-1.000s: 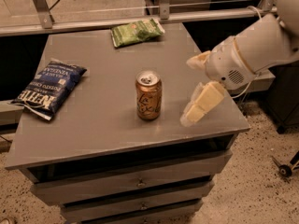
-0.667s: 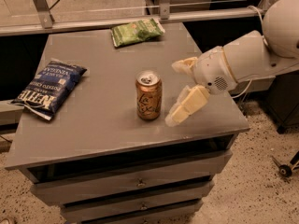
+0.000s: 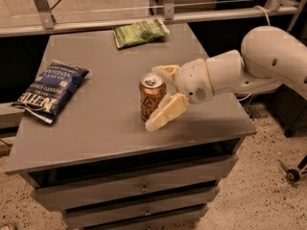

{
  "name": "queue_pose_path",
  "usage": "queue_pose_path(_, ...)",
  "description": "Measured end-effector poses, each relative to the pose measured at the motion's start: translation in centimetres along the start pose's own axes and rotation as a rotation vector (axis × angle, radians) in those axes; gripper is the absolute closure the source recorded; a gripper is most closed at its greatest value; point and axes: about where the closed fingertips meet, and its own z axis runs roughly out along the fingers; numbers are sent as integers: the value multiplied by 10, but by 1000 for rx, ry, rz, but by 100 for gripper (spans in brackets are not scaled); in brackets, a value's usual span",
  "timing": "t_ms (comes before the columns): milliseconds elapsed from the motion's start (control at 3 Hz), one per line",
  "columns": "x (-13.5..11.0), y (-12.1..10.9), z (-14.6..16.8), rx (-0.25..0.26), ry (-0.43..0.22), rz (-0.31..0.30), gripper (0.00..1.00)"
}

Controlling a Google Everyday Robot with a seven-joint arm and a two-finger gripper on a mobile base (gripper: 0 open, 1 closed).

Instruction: Move orange can near green jalapeno chip bag

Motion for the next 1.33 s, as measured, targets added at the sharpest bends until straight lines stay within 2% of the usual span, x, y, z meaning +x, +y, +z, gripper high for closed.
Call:
queue_pose_path(333, -4, 0, 21, -4, -69, -16, 26)
queue_pose_path(667, -3, -3, 24, 6, -88, -22, 50)
queue_pose_path(1000, -17, -26, -16, 88, -103, -63, 80)
queue_pose_path(1333, -52, -59, -73, 198, -133, -134, 100)
